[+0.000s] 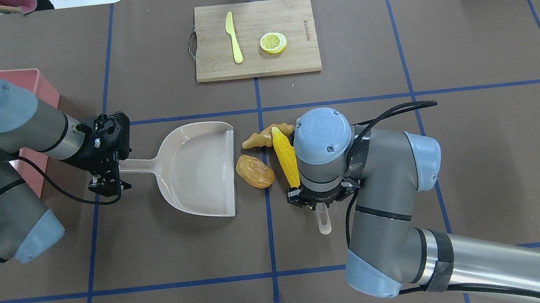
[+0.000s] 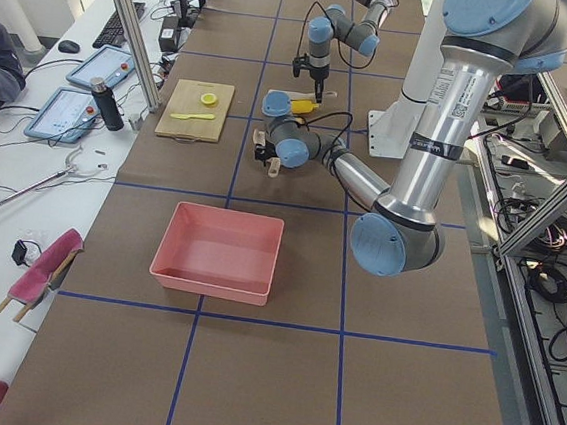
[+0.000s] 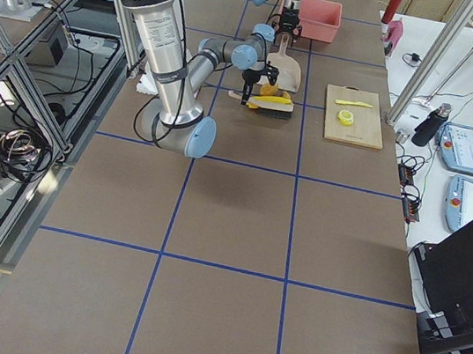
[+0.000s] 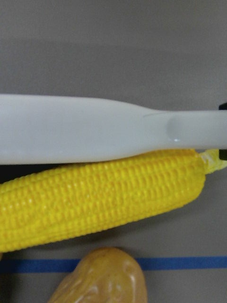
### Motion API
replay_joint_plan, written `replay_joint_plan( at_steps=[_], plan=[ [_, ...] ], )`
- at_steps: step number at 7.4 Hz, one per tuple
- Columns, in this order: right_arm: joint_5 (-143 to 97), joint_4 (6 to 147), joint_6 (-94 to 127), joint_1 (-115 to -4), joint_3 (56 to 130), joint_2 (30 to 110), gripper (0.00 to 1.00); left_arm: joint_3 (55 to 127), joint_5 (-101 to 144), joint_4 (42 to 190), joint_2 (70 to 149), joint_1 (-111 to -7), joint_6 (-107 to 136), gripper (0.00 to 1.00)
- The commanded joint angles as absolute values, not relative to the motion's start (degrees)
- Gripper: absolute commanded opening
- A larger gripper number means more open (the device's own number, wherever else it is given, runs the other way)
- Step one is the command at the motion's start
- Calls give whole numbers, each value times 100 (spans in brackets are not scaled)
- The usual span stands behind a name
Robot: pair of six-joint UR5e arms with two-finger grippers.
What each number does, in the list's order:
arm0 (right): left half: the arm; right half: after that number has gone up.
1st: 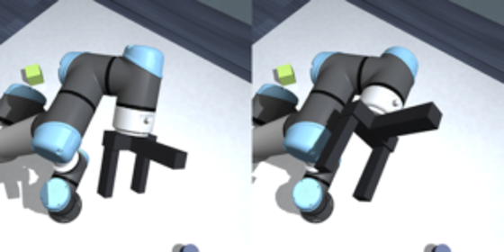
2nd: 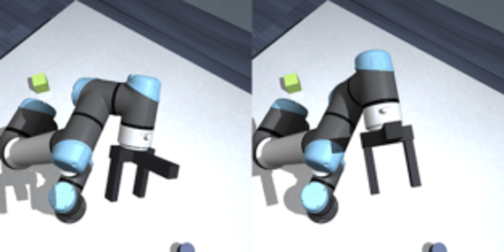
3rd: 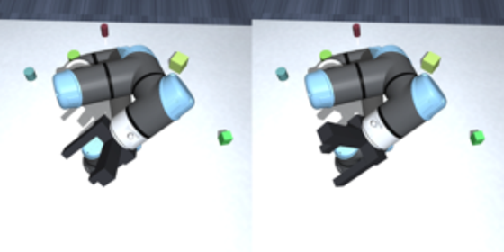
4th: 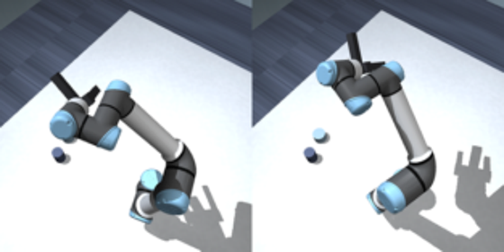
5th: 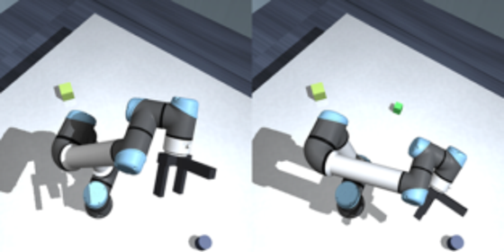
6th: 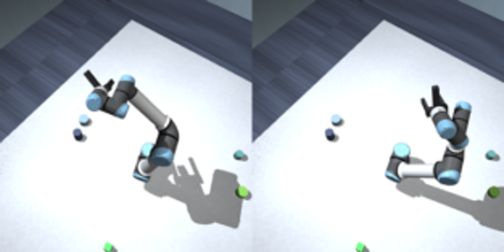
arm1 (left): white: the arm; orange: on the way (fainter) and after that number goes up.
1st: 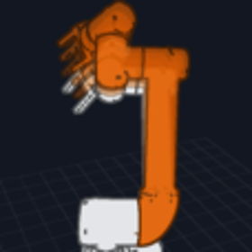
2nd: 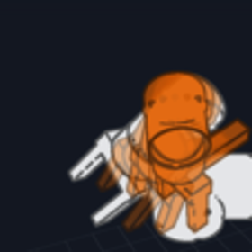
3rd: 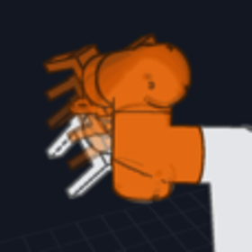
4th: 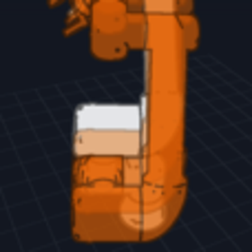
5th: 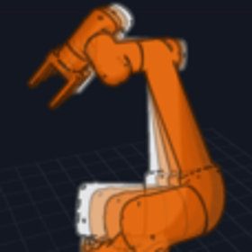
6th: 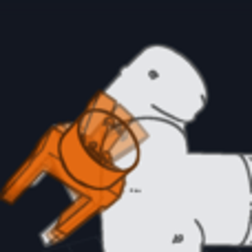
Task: Sweep and dump trash into bin
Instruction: 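Sweep the corn, potato and ginger into the dustpan with the right gripper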
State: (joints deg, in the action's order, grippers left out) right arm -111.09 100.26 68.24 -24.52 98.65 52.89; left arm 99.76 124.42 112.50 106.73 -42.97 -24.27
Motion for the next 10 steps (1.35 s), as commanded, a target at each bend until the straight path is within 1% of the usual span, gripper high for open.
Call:
replay_joint_plan(
  at_steps=[1,2,7,10],
  plan=[
    [-11109,9828,6960,-2409,9599,5020,0,9949,12445,11241,10714,-4307,-2426,84],
    [-11118,9783,7039,-2382,9467,4949,0,9941,12445,11224,10723,-4307,-2434,84],
    [-11109,9414,7365,-2232,9422,4782,0,9967,12515,11197,10723,-4324,-2426,84],
    [-11127,8870,7540,-2224,9177,4694,0,10028,12525,11188,10723,-4350,-2426,84]
  ],
)
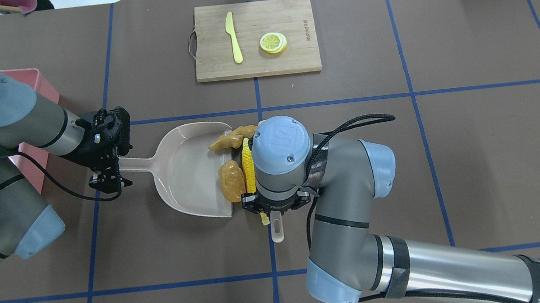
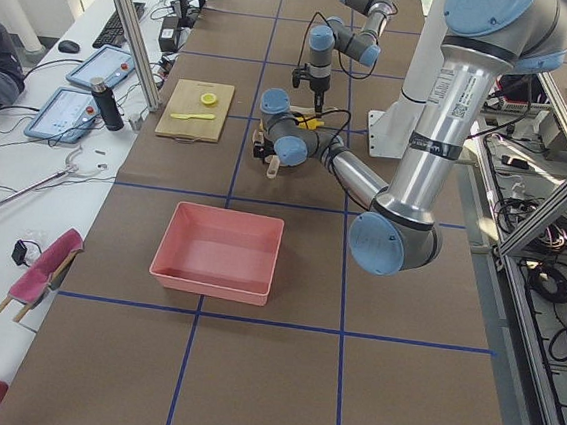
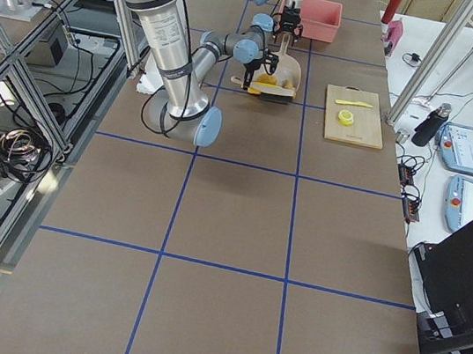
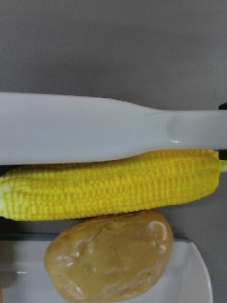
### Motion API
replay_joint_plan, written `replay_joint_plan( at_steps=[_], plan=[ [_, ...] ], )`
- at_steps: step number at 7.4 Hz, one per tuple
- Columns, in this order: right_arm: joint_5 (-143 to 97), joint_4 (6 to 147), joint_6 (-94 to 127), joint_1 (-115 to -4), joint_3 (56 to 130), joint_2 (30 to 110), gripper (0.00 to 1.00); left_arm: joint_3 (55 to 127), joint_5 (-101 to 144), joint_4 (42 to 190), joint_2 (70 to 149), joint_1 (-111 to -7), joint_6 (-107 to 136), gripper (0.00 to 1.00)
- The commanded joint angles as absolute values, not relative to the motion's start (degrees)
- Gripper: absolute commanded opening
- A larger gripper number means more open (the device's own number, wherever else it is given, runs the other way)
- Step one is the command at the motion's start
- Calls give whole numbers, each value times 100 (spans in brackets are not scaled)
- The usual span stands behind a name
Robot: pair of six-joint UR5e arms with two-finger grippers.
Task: Sweep and dump trash into bin
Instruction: 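Sweep the corn, potato and ginger into the dustpan with the right gripper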
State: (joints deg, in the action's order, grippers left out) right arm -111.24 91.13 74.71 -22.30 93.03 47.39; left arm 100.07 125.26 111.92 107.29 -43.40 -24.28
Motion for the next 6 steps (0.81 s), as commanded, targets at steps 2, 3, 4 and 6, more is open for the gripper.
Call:
replay_joint_plan(
  at_steps=[2,3,4,6],
  plan=[
    [-11127,8475,7751,-2197,8983,4606,0,10002,12525,11188,10723,-4351,-2435,84],
    [-11127,8325,7856,-2171,8922,4536,0,9993,12516,11188,10714,-4359,-2461,84],
    [-11118,8149,7936,-2145,8816,4466,0,9993,12533,11188,10714,-4403,-2487,84],
    [-11092,7527,8286,-2048,8597,4412,0,9984,12524,11188,10705,-4395,-2487,84]
  ],
)
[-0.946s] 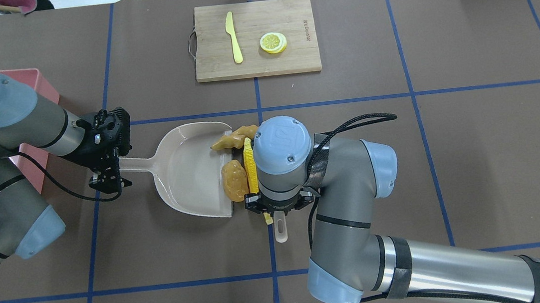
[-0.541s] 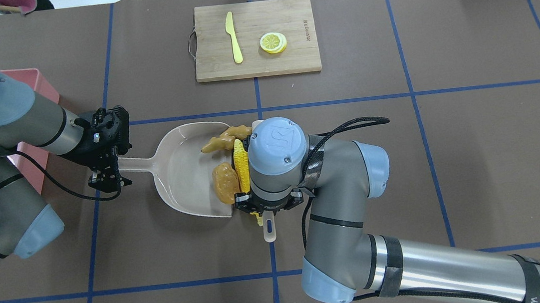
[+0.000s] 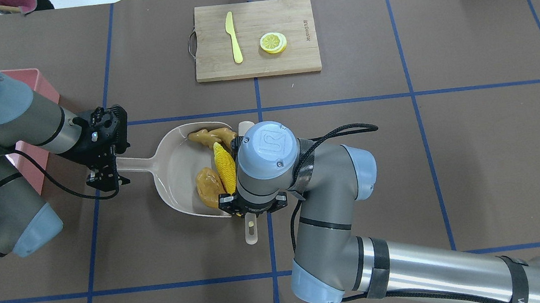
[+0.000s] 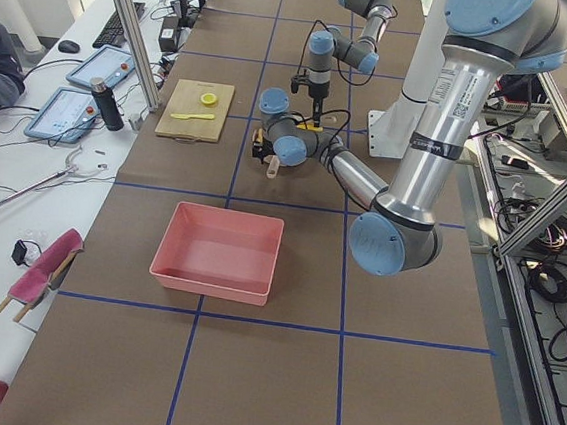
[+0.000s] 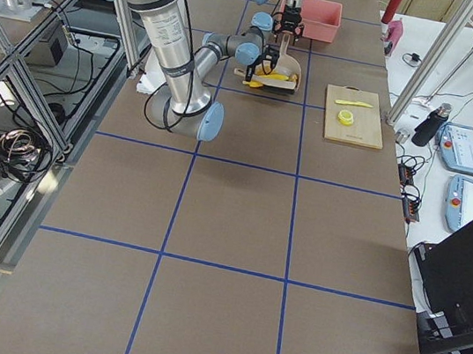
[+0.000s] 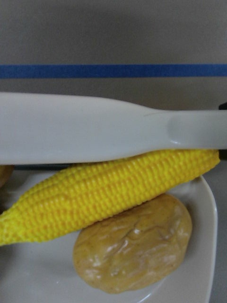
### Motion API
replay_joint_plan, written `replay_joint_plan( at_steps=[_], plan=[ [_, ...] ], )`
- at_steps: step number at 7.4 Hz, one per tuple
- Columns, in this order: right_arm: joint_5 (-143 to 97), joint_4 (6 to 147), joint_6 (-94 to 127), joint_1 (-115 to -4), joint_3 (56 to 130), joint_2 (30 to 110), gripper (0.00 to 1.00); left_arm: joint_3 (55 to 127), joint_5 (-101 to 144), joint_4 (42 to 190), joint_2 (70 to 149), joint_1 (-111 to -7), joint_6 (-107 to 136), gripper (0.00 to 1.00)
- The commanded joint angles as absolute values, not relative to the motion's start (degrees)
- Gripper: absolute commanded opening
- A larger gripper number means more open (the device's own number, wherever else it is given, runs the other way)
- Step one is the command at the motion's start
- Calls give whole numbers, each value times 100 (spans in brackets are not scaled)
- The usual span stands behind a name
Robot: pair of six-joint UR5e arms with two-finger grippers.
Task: Sweep and dump trash into bin
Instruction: 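Sweep the corn, potato and ginger into the dustpan with the right gripper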
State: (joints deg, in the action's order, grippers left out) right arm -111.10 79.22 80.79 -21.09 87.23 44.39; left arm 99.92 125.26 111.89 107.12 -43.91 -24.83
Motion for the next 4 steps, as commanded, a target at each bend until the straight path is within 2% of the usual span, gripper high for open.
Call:
replay_joint_plan(
  at_steps=[1,4],
  plan=[
    [-11092,7367,8453,-2039,8596,4403,0,9976,12524,11215,10696,-4403,-2496,83],
    [-11040,6831,8910,-2030,8587,4359,0,9941,12507,11188,10696,-4430,-2496,82]
  ],
)
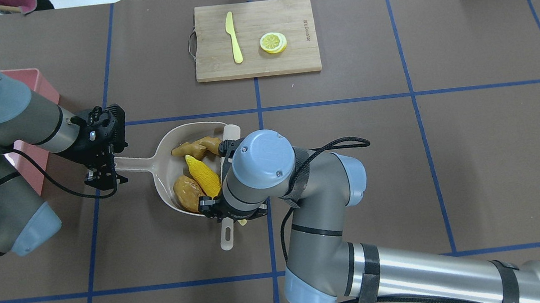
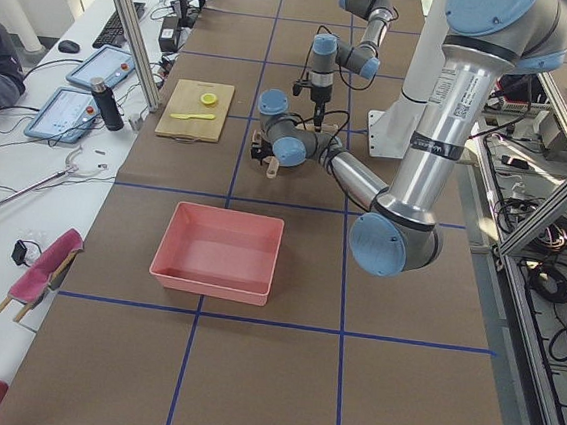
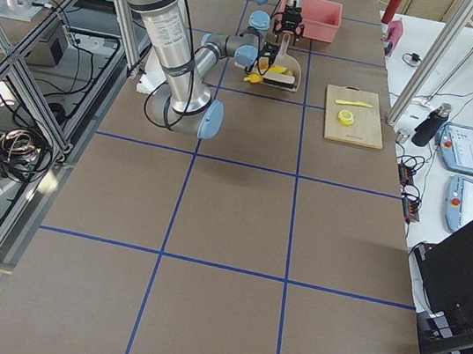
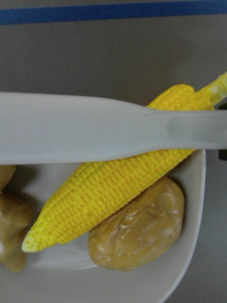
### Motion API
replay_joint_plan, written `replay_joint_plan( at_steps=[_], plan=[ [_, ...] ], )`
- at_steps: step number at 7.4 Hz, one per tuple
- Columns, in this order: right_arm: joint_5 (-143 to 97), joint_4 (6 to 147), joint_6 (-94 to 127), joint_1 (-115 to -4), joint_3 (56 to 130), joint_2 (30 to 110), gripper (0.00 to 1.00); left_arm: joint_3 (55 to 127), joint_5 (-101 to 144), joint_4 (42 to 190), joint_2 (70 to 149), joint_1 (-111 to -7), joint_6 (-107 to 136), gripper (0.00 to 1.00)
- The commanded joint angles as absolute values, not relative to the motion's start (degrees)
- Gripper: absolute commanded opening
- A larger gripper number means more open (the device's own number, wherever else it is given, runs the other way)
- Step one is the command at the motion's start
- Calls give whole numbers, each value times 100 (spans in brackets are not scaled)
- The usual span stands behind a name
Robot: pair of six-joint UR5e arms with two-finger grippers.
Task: Sweep and dump trash into bin
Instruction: 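Sweep the corn, potato and ginger into the dustpan with the right gripper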
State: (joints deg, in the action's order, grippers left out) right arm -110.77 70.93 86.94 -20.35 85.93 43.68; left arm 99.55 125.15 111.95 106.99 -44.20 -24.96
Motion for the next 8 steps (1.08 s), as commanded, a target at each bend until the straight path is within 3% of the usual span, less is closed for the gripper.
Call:
replay_joint_plan(
  at_steps=[1,6,8],
  plan=[
    [-10961,6498,9060,-2013,8587,4359,0,9853,12498,11197,10705,-4430,-2496,82],
    [-11028,6063,9448,-2152,8665,4438,0,9835,12516,11188,10714,-4473,-2487,79],
    [-11618,7279,9396,-2495,9487,4560,0,9817,12507,11180,10705,-4482,-2487,74]
  ],
)
